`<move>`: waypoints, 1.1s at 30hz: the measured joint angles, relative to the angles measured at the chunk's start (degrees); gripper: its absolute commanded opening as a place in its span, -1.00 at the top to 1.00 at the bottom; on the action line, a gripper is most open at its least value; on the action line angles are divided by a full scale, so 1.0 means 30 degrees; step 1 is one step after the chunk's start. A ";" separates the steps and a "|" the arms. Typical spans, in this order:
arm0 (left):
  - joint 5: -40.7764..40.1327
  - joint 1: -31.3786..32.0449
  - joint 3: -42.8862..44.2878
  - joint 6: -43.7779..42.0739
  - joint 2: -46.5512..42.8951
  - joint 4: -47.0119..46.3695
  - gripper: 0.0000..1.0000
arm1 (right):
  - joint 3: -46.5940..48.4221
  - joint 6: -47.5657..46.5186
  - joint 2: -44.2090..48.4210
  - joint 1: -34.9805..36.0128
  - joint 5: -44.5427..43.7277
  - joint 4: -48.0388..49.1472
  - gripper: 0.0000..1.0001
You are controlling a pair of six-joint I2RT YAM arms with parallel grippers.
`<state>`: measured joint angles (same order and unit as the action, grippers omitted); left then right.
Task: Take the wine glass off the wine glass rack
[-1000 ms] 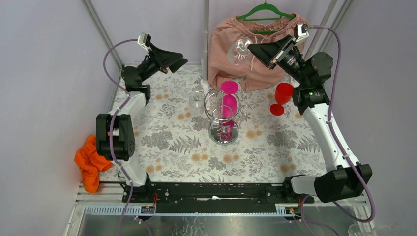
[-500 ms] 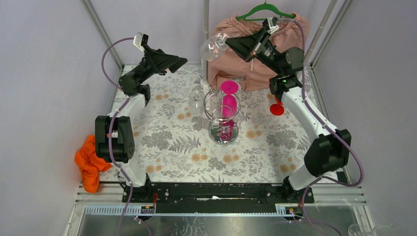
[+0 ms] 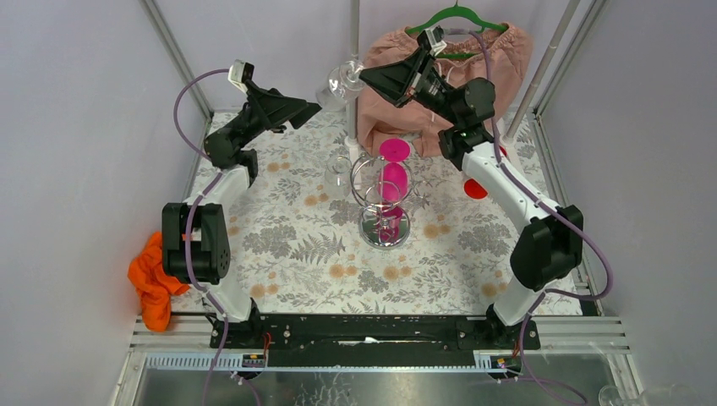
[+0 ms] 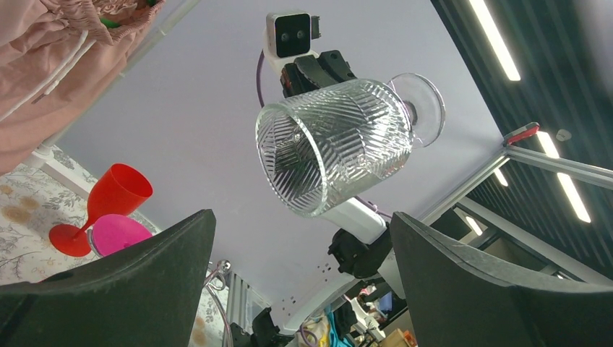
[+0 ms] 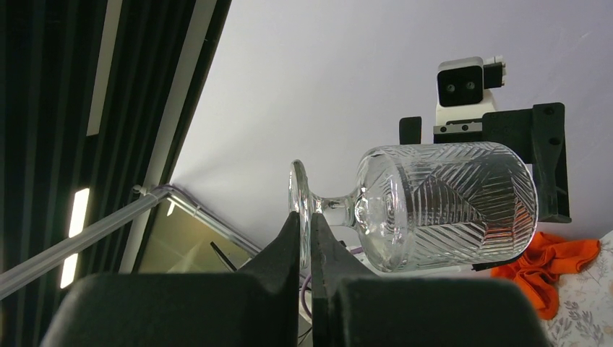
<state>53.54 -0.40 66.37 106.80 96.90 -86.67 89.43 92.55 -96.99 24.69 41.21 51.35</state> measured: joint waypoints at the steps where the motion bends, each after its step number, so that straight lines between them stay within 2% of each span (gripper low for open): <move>1: 0.0000 -0.0007 0.0007 0.0000 0.0000 -0.0007 -0.97 | 0.0095 -0.0066 -0.0087 0.0102 0.0007 -0.0036 1.00; 9: -0.0029 0.0000 0.0546 0.0007 -0.0066 -0.0015 -0.98 | 0.0554 -0.0262 -0.0867 0.1166 0.0029 -0.0073 1.00; 18: -0.0058 0.0015 0.0532 0.0007 -0.0969 -0.0007 -0.96 | 0.0546 -0.0248 -0.1566 0.1253 0.0015 0.0073 1.00; 21: -0.0066 0.0153 0.0328 0.0007 -0.1537 0.0029 -0.77 | 0.0546 -0.0080 -0.1625 0.1260 0.0015 0.0634 1.00; 27: -0.0182 0.0488 -0.0146 0.0015 -0.2317 0.0117 -0.12 | 0.0546 0.0962 -0.1814 0.1290 0.0036 0.2208 1.00; 29: -0.0277 0.0517 -0.0379 -0.0022 -0.2565 0.0168 -0.05 | 0.0517 0.1574 -0.1982 0.1333 0.0058 0.2994 1.00; 33: -0.0342 0.0510 -0.0634 -0.0146 -0.2951 0.0197 -0.03 | 0.0153 0.2484 -0.2215 0.1399 0.0102 0.4306 1.00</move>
<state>52.51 1.13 64.47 106.37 88.05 -86.08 89.89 100.01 -103.63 28.88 41.52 64.27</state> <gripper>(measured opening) 0.522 0.064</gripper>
